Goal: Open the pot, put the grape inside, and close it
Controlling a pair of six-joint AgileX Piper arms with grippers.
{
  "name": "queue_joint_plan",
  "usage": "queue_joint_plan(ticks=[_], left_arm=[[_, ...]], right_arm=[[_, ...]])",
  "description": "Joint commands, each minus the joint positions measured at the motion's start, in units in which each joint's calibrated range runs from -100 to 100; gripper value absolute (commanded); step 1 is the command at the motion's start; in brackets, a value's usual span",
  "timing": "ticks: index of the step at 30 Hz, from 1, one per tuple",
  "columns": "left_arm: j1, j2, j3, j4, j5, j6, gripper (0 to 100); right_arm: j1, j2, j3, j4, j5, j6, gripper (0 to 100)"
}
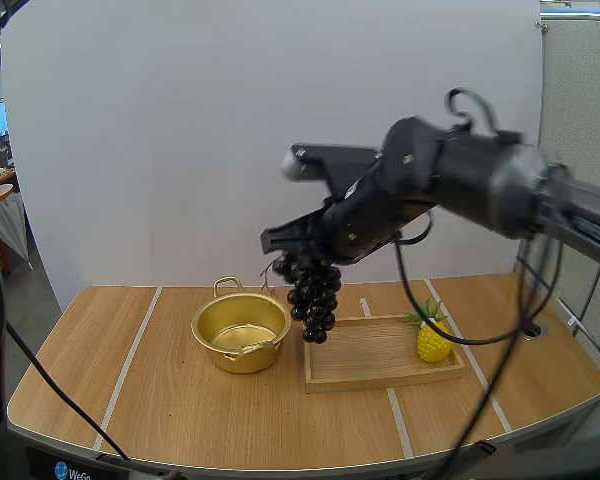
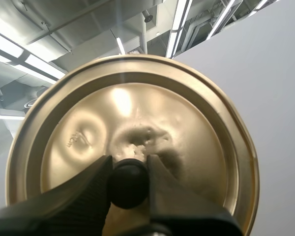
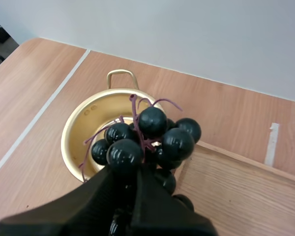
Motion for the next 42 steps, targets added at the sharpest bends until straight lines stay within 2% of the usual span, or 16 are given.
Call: queue_joint_plan(ticks=[1, 9, 17, 23, 32, 42], left_arm=[[-0.12, -0.5, -0.5, 0.3, -2.8, -0.4, 0], [-0.12, -0.5, -0.5, 0.3, -2.8, -0.4, 0], [-0.12, -0.5, -0.5, 0.3, -2.8, -0.4, 0], [-0.12, -0.5, -0.5, 0.3, -2.8, -0.4, 0], [-0.12, -0.5, -0.5, 0.3, -2.8, -0.4, 0], [-0.12, -0.5, -0.5, 0.3, -2.8, -0.4, 0]], right_arm=[[0.0, 4.3, -0.1, 2.5, -6.0, -4.1, 0], [0.0, 13.8, -7.3, 2.5, -7.2, -5.3, 0], [1.8, 21.5, -16.2, 2.5, -1.3, -5.6, 0], [4.0, 27.6, -17.0, 2.1, -1.5, -5.6, 0], [5.6, 38.3, -17.3, 2.1, -4.9, -6.3, 0], [6.5, 42.3, -20.5, 1.7, -3.7, -6.0, 0]])
